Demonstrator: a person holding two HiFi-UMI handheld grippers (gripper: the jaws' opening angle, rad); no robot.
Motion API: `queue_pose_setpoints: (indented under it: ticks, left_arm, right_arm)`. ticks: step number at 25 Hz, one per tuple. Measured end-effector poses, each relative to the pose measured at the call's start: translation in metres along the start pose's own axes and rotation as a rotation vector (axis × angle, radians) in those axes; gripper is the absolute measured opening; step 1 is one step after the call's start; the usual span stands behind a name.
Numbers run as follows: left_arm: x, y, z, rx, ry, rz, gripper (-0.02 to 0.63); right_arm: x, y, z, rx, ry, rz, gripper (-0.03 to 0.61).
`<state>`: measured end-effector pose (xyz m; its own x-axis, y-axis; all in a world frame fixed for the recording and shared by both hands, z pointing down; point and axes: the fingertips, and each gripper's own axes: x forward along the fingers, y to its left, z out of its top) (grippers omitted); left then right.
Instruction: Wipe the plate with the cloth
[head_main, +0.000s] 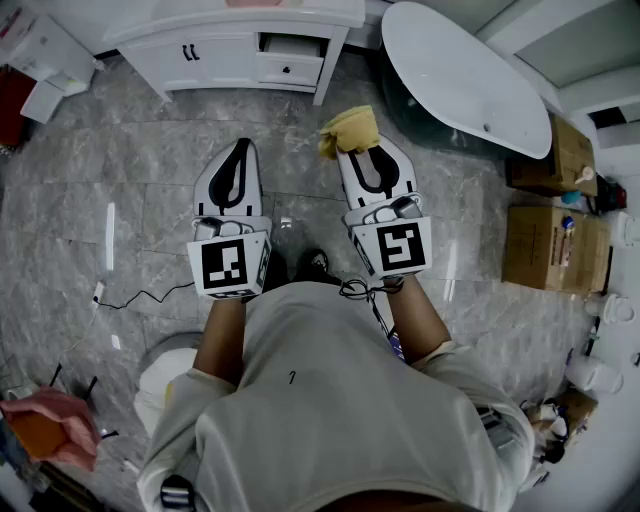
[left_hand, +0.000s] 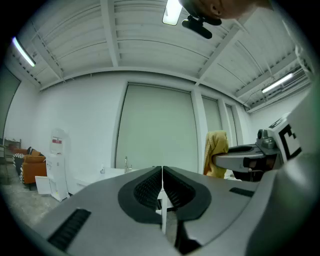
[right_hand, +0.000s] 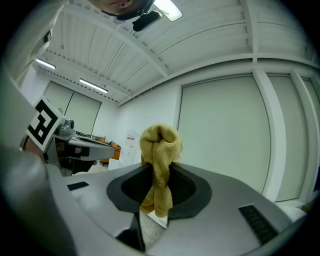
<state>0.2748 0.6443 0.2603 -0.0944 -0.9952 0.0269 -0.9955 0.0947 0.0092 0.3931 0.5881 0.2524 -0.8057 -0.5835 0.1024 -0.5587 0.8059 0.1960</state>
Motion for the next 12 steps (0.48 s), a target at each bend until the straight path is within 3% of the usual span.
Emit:
queue_pose_setpoints:
  ticks: [12]
  left_arm:
    - [-0.026, 0.105, -0.041, -0.055, 0.082, -0.033, 0.023]
  right_arm:
    - [0.079, 0.086, -0.019, 0.077, 0.086, 0.061, 0.087]
